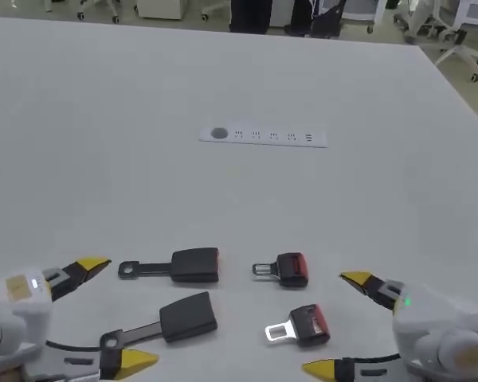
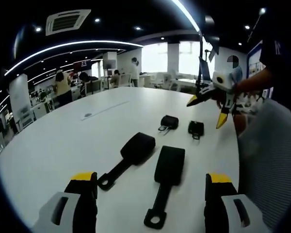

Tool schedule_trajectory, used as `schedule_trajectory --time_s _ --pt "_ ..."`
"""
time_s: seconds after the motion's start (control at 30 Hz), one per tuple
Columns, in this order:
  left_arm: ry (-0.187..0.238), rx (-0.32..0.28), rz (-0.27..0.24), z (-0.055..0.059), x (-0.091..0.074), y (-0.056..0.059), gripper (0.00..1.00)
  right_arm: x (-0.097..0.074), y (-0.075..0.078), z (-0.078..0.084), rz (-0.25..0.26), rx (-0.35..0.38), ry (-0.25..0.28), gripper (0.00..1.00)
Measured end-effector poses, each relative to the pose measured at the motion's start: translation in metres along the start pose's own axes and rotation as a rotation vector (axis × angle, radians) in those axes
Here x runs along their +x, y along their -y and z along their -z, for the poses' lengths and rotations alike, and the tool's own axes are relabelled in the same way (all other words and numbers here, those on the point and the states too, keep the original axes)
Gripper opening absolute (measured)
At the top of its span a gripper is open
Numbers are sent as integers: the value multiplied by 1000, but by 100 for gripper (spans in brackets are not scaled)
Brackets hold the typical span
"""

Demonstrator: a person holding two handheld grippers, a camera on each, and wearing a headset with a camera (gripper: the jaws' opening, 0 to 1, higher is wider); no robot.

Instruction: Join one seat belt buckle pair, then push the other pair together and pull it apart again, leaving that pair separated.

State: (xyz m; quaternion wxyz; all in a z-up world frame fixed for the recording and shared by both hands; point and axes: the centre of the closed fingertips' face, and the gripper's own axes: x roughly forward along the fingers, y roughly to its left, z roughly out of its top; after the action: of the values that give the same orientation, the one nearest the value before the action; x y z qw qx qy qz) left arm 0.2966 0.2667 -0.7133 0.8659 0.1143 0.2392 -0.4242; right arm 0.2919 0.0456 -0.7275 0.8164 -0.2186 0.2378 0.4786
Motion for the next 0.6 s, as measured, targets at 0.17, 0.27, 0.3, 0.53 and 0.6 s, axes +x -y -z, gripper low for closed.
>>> schedule_trajectory --time_s 0.17,0.27,0.3,0.53,0.6 --pt "-38 27 34 2 7 8 88 2 0 2 -29 -43 -14 76" --pt "-59 43 45 3 10 12 84 4 1 2 -48 -72 -25 72" --pt "-66 54 45 3 11 13 82 4 1 2 -51 -75 -27 70" --pt "-99 79 57 3 20 9 78 9 0 4 -105 -145 -63 63" --pt "-107 81 67 3 23 10 75 10 0 4 -116 -161 -68 61"
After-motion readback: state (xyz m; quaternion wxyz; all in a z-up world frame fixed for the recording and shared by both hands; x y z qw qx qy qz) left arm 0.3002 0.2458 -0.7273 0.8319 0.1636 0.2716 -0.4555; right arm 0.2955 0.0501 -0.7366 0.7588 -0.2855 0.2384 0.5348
